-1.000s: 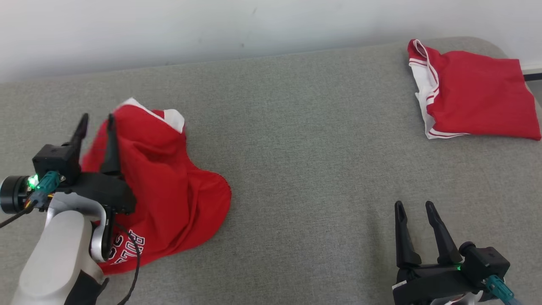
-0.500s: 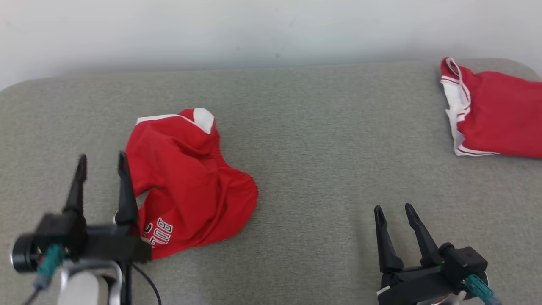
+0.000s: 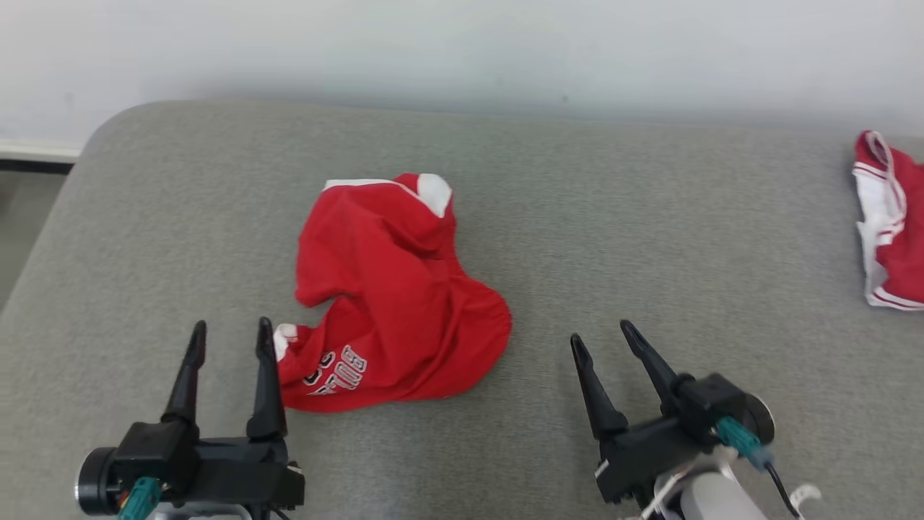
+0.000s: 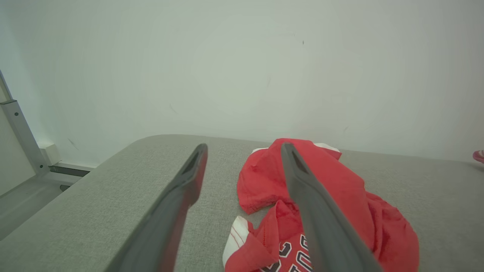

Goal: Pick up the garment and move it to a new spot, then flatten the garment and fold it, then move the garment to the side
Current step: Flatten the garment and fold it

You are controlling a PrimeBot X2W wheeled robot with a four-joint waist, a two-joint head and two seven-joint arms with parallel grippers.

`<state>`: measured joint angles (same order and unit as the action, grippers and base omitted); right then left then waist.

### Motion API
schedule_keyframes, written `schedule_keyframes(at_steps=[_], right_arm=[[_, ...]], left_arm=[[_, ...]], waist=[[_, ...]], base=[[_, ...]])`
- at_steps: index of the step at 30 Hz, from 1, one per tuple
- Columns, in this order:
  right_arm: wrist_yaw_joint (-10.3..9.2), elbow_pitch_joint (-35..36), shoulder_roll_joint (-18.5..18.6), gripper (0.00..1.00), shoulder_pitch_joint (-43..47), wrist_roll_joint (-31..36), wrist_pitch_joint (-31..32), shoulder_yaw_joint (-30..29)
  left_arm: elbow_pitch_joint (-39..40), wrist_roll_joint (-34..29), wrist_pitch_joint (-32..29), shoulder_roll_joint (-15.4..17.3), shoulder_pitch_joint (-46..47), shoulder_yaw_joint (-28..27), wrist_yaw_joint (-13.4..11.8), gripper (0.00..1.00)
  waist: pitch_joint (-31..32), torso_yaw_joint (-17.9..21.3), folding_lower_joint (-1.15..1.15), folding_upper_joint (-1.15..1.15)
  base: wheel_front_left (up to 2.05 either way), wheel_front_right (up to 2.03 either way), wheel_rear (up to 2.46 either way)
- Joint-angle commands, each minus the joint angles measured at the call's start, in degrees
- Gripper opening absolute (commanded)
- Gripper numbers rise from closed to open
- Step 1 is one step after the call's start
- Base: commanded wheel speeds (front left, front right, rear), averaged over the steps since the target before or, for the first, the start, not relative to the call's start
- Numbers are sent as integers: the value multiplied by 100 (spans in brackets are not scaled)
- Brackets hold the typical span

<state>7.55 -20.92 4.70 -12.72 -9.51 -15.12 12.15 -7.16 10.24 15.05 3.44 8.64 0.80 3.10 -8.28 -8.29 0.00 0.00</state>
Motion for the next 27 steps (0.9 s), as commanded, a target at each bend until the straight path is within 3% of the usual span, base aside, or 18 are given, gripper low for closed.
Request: schedule_keyframes(at_steps=[1, 5, 18, 19, 22, 27], right_arm=[[-16, -171, 44, 100, -210, -33, 1, 101], [-16, -748, 114, 100, -777, -121, 0, 330], [-16, -3077, 222, 100, -1963, -536, 2, 917], [-16, -3308, 192, 0, -2029, -633, 4, 1051], [-16, -3437, 208, 0, -2087, -776, 4, 1191], [-16, -3026, 439, 0, -2010, -843, 1, 1103]], left_arm=[[-19, -26, 17, -39, -34, 31, 36, 100], [-59, 44, 17, -61, 3, 186, 67, 100], [-39, 535, 17, -61, 145, 867, -250, 100], [-28, 544, 17, -60, 134, 889, -281, 100], [-25, 547, 17, -60, 63, 868, -329, 100], [-56, 568, 17, -60, -36, 845, -316, 100]], waist=[[-52, -326, 0, 0], [-146, -589, 0, 0], [-354, -1286, 0, 0], [-353, -1298, 0, 0], [-323, -1231, 0, 0], [-235, -978, 0, 0]], base=[[0, 0, 0], [0, 0, 0], [0, 0, 0], [0, 0, 0], [0, 0, 0], [0, 0, 0]])
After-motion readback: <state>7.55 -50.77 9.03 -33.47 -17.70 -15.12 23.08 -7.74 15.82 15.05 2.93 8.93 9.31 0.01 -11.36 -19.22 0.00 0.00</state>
